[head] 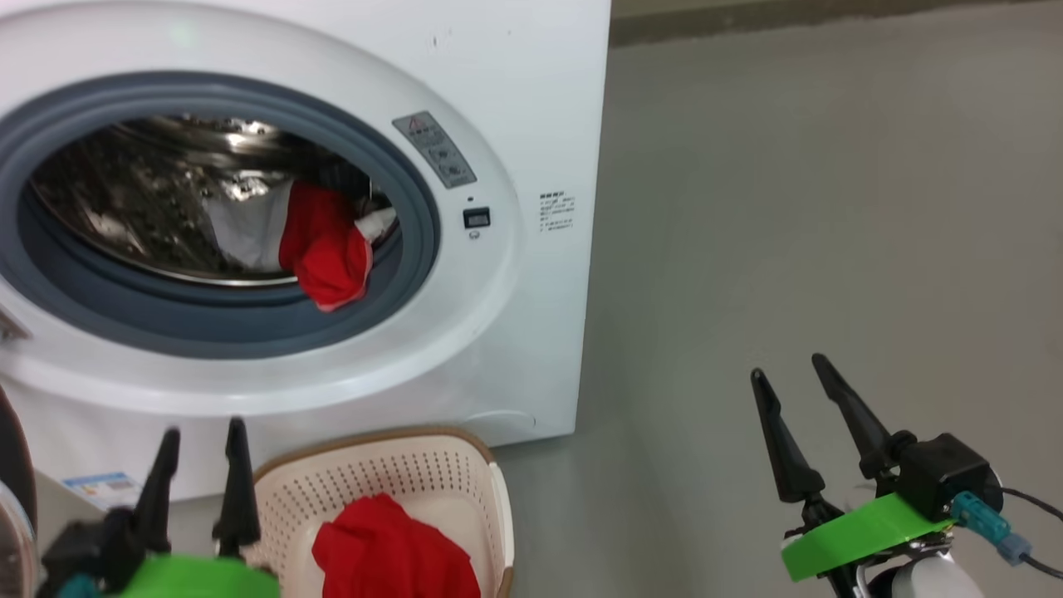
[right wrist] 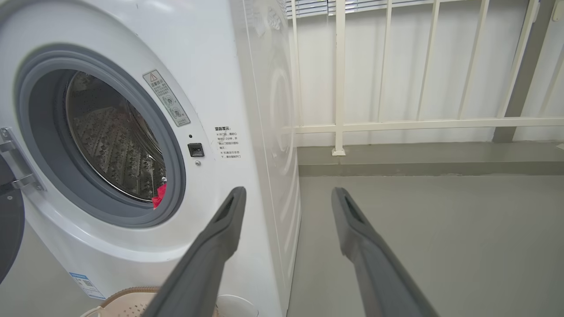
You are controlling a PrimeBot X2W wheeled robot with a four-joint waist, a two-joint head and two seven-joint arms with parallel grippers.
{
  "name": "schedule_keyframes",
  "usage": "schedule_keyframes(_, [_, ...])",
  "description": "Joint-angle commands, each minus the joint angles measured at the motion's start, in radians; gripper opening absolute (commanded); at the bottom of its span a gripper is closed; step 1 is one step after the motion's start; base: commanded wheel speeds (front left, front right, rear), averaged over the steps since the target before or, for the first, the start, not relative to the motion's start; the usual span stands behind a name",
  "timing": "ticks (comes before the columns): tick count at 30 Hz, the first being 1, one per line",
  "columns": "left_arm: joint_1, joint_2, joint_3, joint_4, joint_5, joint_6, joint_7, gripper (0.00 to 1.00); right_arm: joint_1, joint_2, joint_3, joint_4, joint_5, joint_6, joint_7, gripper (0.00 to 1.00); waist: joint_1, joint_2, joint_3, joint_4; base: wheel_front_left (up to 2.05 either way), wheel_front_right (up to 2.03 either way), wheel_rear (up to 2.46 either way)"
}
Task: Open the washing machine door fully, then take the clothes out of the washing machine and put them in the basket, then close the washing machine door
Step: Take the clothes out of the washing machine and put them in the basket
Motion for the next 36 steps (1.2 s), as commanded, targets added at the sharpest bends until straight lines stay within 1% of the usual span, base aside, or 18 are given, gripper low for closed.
schedule_keyframes(1, [-0.090,0.027,0.023,0.005,0.000,0.002,-0.009,1.00,-0.052,-0.008,0.016,-0.034,-0.013,0.007,-0.006,1.00,0.0000,-0.0001,0.056,0.018,0.00,0.00,0.00])
schedule_keyframes(3, [-0.173,0.035,0.018,0.046,0.010,0.014,-0.009,1.00,-0.074,-0.008,0.009,-0.045,-0.017,0.007,-0.006,1.00,0.0000,-0.0001,0.105,0.027,0.00,0.00,0.00])
schedule_keyframes(7, [-0.292,0.041,0.011,0.112,0.009,0.017,-0.009,1.00,-0.103,-0.008,0.001,-0.058,-0.022,0.007,-0.006,1.00,0.0000,-0.0001,0.171,0.036,0.00,0.00,0.00])
schedule_keyframes(8, [-0.292,0.041,0.011,0.112,0.009,0.017,-0.009,1.00,-0.103,-0.008,0.001,-0.058,-0.022,0.007,-0.006,1.00,0.0000,-0.0001,0.171,0.036,0.00,0.00,0.00])
schedule_keyframes(18, [-0.580,0.053,0.007,0.295,-0.052,-0.010,-0.009,1.00,-0.165,-0.006,-0.012,-0.085,-0.031,0.007,-0.006,1.00,0.0000,-0.0001,0.320,0.045,0.00,0.00,0.00])
schedule_keyframes(26, [-0.809,0.078,0.001,0.492,-0.070,-0.020,-0.009,1.00,-0.203,-0.007,-0.018,-0.104,-0.037,0.007,-0.006,1.00,0.0000,-0.0001,0.414,0.046,0.00,0.00,0.00])
schedule_keyframes(32, [-0.958,0.101,-0.013,0.657,-0.077,-0.026,-0.007,1.00,-0.226,-0.005,-0.009,-0.112,-0.038,0.007,-0.006,1.00,0.0000,-0.0001,0.464,0.034,0.00,0.00,0.00])
schedule_keyframes(36, [-1.053,0.083,0.003,0.768,-0.165,-0.032,0.077,1.00,-0.237,-0.003,-0.006,-0.116,-0.035,0.007,-0.006,1.00,0.0000,-0.0001,0.482,0.026,0.00,0.00,0.00])
